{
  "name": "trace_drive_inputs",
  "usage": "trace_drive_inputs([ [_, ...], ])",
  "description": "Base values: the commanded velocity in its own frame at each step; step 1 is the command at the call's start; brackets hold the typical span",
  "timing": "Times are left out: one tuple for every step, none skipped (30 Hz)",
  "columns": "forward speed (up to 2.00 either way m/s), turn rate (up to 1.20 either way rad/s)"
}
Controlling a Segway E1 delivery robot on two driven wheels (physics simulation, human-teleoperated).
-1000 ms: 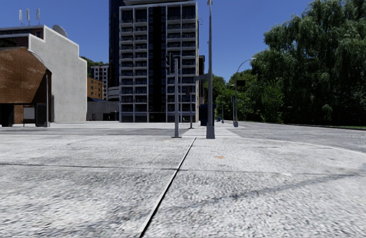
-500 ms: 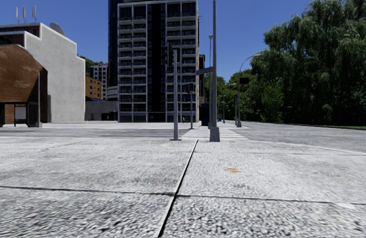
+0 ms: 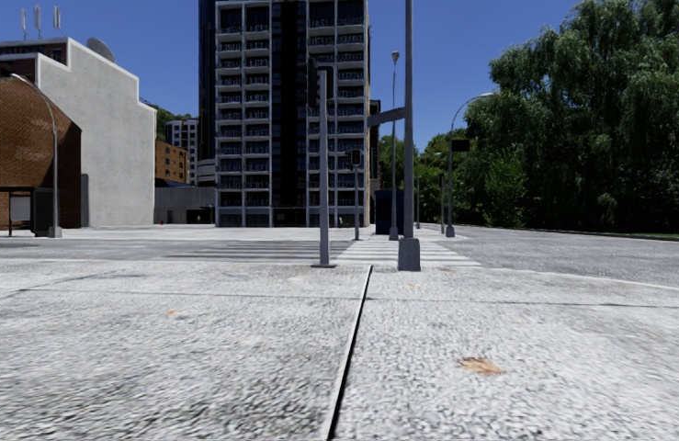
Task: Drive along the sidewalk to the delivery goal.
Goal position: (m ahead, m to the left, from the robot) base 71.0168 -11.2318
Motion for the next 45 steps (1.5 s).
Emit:
trace_drive_inputs([
  [2.00, 0.00],
  [2.00, 0.00],
  [2.00, 0.00],
  [2.00, 0.00],
  [2.00, 0.00],
  [2.00, 0.00],
  [2.00, 0.00],
  [2.00, 0.00],
  [2.00, 0.00],
  [2.00, 0.00],
  [2.00, 0.00],
  [2.00, 0.00],
  [2.00, 0.00],
  [2.00, 0.00],
  [2.00, 0.00],
  [2.00, 0.00],
  [2.00, 0.00],
  [2.00, 0.00],
  [2.00, 0.00],
  [2.00, 0.00],
  [2.00, 0.00],
  [2.00, -0.79],
  [2.00, -1.20],
  [2.00, -1.20],
  [2.00, -1.20],
  [2.00, -1.20],
  [2.00, -0.41],
  [2.00, -0.04],
  [2.00, -0.01],
  [2.00, 0.00],
  [2.00, 0.00],
  [2.00, 0.00],
  [2.00, 0.00],
  [2.00, 0.00],
  [2.00, 0.00],
  [2.00, 0.00],
  [2.00, 0.00],
  [2.00, 0.00],
  [2.00, 0.00],
  [2.00, 0.00],
  [2.00, 0.00],
  [2.00, 0.00],
  [2.00, 0.00],
  [2.00, -0.11],
  [2.00, -1.01],
])
